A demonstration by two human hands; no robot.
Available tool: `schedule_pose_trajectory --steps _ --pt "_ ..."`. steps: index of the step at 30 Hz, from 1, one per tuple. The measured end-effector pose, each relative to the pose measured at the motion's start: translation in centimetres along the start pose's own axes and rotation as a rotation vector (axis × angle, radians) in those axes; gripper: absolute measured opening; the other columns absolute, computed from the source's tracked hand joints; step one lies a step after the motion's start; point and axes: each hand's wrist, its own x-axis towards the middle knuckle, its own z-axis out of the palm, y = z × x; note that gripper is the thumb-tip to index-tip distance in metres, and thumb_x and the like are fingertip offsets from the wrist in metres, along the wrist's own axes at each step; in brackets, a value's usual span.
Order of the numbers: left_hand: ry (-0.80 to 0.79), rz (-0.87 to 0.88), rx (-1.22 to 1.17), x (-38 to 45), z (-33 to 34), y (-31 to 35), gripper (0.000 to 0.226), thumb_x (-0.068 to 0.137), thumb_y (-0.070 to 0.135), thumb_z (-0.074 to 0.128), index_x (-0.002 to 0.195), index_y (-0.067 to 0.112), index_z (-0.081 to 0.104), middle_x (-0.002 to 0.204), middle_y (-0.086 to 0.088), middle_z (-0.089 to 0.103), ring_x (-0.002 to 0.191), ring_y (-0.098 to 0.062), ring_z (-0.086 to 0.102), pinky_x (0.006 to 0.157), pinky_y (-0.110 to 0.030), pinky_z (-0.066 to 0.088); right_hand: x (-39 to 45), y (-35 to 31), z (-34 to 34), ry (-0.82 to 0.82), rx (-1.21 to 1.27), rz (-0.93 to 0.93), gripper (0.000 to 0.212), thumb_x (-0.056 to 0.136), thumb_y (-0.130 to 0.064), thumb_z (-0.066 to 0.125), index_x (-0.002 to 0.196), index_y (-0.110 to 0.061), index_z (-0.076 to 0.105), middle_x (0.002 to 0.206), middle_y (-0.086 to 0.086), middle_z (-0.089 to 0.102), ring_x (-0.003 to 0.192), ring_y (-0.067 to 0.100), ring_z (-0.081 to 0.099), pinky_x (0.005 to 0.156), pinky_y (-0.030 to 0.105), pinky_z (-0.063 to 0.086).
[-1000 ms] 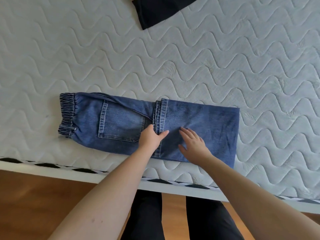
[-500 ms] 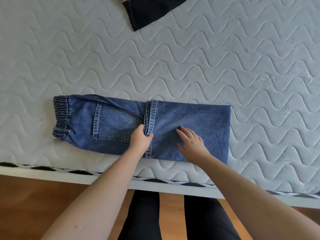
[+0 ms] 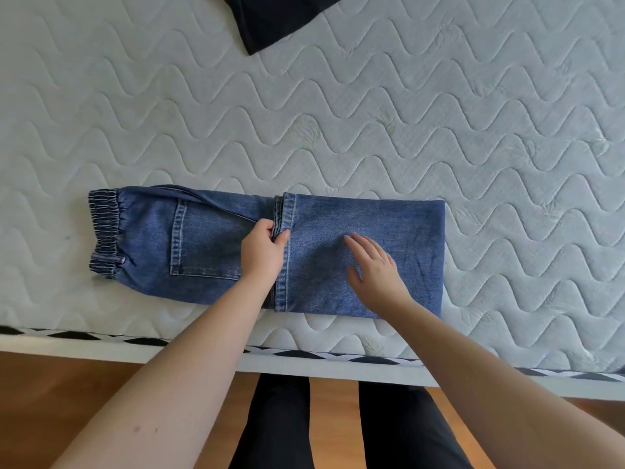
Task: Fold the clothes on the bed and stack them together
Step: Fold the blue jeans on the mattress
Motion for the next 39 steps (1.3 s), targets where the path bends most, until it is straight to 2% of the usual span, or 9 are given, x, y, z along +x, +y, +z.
schedule_pose_trajectory --steps 3,6,8,10,20,26,31,35,39 --pt "0.15 0.086 0.116 -0.3 0.1 1.2 0.042 0.085 0.017 0.073 0.122 0.012 0.055 0.115 -0.012 0.059 0.105 -0.03 0.056 0.089 -0.043 0.048 0.7 0.2 -0.6 0.073 -0.035 0.022 0.06 0.099 -0.021 0.045 0.155 -0.02 0.024 0.163 0.0 0.018 0.15 0.02 0.011 0.121 0.037 0.009" --pt "0.289 0.558 0.36 -0.6 1.2 2.3 0.047 0.082 0.005 0.067 0.127 0.007 0.057 0.123 -0.016 0.058 0.114 -0.034 0.055 0.092 -0.045 0.046 1.7 0.6 -1.2 0.167 -0.066 0.063 0.06 0.1 -0.022 0.043 0.156 -0.019 0.021 0.164 0.0 0.012 0.151 0.019 0.007 0.122 0.039 0.008" --pt "0.205 0.851 0.511 -0.4 2.7 2.9 0.049 0.087 0.008 0.061 0.135 0.008 0.055 0.137 -0.013 0.055 0.128 -0.032 0.052 0.104 -0.045 0.042 2.6 0.4 -1.2 0.208 -0.063 0.085 0.058 0.101 -0.022 0.039 0.156 -0.017 0.02 0.164 0.0 0.013 0.151 0.017 0.007 0.122 0.037 0.007" --pt "0.07 0.964 0.666 -0.1 4.0 2.8 0.056 0.095 0.02 0.053 0.149 0.011 0.04 0.155 -0.007 0.039 0.143 -0.025 0.036 0.116 -0.043 0.031 3.7 0.0 -0.8 0.193 -0.061 0.083 0.057 0.102 -0.021 0.036 0.156 -0.015 0.018 0.164 0.001 0.012 0.151 0.016 0.006 0.122 0.035 0.006" --pt "-0.076 0.844 1.002 2.8 4.7 -0.6 0.076 0.099 0.059 0.027 0.157 0.016 0.004 0.164 -0.001 0.002 0.151 -0.019 0.012 0.123 -0.036 0.015 4.5 6.0 -0.8 0.055 -0.359 -0.054 0.063 0.103 -0.042 0.032 0.157 -0.024 0.006 0.164 -0.008 0.0 0.151 0.013 0.003 0.122 0.036 0.0" --pt "-0.147 0.798 1.025 3.0 4.8 0.0 0.089 0.084 0.074 0.0 0.154 0.018 -0.009 0.162 0.0 -0.01 0.152 -0.02 0.001 0.122 -0.036 0.0 1.5 12.6 -2.5 0.067 -0.344 0.152 0.079 0.094 -0.068 0.023 0.157 -0.026 0.001 0.161 -0.013 -0.009 0.149 0.006 -0.004 0.122 0.033 -0.001" --pt "-0.157 0.699 1.021 1.6 5.4 1.1 0.088 0.093 0.07 0.022 0.155 0.017 -0.012 0.164 -0.002 -0.014 0.152 -0.02 -0.006 0.122 -0.04 -0.002 -0.4 14.1 -2.7 0.069 -0.216 0.409 0.086 0.092 -0.073 0.021 0.156 -0.024 -0.009 0.164 -0.008 -0.012 0.151 0.011 -0.008 0.122 0.034 -0.004" --pt "-0.146 0.717 0.94 -1.5 7.1 2.8 0.075 0.1 0.049 0.037 0.158 0.015 0.003 0.166 -0.006 -0.003 0.152 -0.022 0.002 0.123 -0.044 0.004 -1.8 13.2 -2.1 0.225 -0.001 0.494 0.071 0.096 -0.053 0.042 0.154 -0.016 0.021 0.16 0.004 0.02 0.147 0.023 0.018 0.118 0.039 0.016" --pt "-0.208 0.905 0.935 -3.2 9.8 5.4 0.07 0.101 0.043 0.037 0.158 0.018 0.003 0.166 -0.004 -0.002 0.152 -0.021 0.002 0.123 -0.043 0.006 -3.3 13.0 -1.3 0.287 0.366 0.628 0.047 0.094 -0.042 0.057 0.131 -0.014 0.049 0.12 0.006 0.057 0.109 0.026 0.057 0.092 0.038 0.044"
